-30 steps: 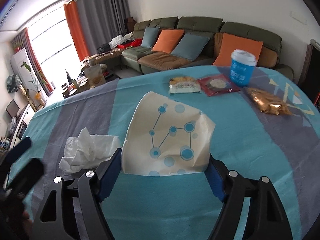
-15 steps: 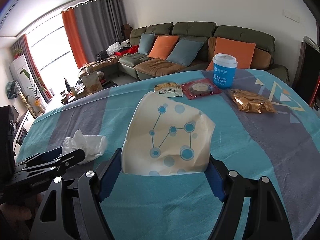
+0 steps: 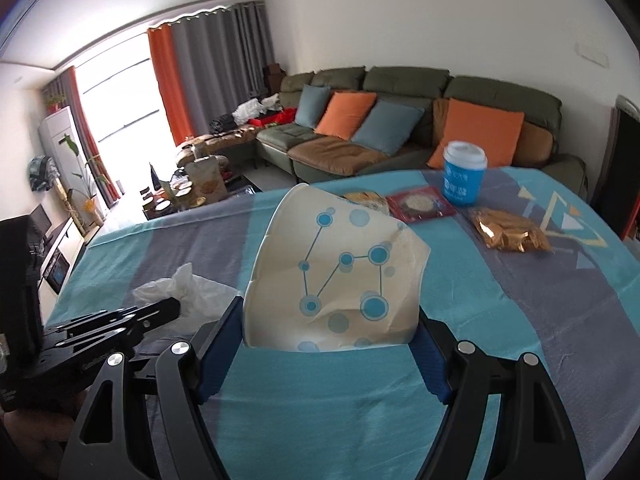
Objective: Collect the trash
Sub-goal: 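Carry the paper cup and tissue over the teal bin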
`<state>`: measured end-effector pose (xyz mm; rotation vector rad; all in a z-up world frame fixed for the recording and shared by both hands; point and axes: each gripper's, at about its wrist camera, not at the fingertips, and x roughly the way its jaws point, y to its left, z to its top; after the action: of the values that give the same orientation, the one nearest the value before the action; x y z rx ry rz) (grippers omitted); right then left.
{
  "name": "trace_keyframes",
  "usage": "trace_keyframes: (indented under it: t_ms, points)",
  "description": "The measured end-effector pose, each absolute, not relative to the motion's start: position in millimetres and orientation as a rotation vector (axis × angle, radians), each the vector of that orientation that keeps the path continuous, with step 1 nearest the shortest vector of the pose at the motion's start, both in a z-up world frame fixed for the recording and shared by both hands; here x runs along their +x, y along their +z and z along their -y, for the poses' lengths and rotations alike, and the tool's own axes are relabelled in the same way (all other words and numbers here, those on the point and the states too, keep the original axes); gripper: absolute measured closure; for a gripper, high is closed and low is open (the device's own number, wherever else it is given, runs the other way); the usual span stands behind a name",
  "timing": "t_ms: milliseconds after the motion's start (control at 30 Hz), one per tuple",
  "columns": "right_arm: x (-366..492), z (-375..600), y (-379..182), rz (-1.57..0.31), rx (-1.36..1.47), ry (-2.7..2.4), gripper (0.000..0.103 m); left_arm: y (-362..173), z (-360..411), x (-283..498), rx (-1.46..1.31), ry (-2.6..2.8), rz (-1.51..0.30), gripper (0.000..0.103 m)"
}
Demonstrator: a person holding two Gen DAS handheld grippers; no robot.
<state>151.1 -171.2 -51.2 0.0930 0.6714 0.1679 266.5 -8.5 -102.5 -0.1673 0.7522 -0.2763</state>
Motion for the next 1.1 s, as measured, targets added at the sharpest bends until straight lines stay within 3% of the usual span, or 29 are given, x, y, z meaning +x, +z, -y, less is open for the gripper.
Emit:
trace_keyframes:
  t_ms: [533,1100]
  points:
    - [101.9,92.4,-5.7,-0.555,-0.012,0.373,0.028,-6.8,-80.2,119.9,-0.139,-0.052,-0.465,0.093]
    - [48.4,-0.7,32.6,-0.445,-0.125,0.639,0.028,34.5,-145.0,-7.4,-0.146,0.182,-0.331,0.092]
